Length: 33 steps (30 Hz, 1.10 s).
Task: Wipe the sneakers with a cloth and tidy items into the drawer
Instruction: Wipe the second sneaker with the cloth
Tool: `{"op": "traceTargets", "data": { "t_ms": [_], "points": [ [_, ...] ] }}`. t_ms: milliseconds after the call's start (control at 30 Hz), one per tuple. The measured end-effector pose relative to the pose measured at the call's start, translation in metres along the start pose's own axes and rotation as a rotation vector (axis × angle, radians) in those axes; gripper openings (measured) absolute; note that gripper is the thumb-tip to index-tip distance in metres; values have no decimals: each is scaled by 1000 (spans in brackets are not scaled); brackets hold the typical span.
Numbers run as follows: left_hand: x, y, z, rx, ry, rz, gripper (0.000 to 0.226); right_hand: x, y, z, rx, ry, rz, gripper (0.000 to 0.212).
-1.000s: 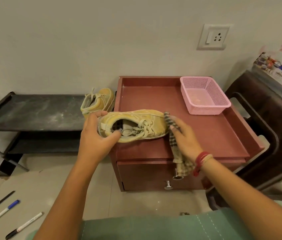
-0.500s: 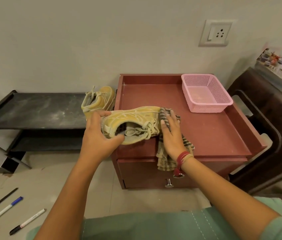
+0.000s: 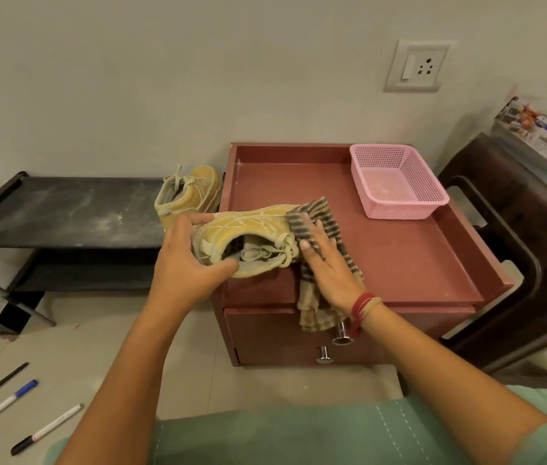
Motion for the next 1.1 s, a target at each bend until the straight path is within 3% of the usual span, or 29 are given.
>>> {"op": "traceTargets", "data": {
  "t_ms": [133, 300, 433, 533, 633, 800, 867, 1000, 1100],
  "points": [
    [0, 2, 0, 5, 15, -13, 68, 13, -13, 15, 200, 216, 38, 47],
    [-2, 2, 2, -1, 23, 1, 67, 7, 4, 7, 21, -12, -98, 45],
    [-2, 3, 3, 5, 23, 5, 61, 15, -10, 20, 105, 195, -53, 50],
    [-1, 3, 2, 2, 32, -3, 62, 6, -12, 24, 281, 270, 103, 48],
    [0, 4, 2, 1, 36, 0, 65, 4, -17, 22, 498, 234, -21, 45],
    [1, 2, 2, 1, 34, 9, 65, 6, 9, 6, 77, -72, -177, 47],
    [1, 2, 3, -3, 27, 0, 67, 17, 2, 14, 90, -42, -176, 45],
    [0, 2, 2, -4, 39, -5, 65, 23, -14, 26, 277, 269, 20, 54],
    [0, 2, 2, 1, 39, -6, 64, 6, 0, 13, 119, 129, -68, 42]
  ]
}}
Point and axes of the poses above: each hand's wrist, its own z-axis towards the middle knuckle, its own y-axis out of the palm, x = y × z, the point moved 1 cm from there along z, towards the middle knuckle, and after that the axes turned 6 degrees about x, right-handed, at the moved point
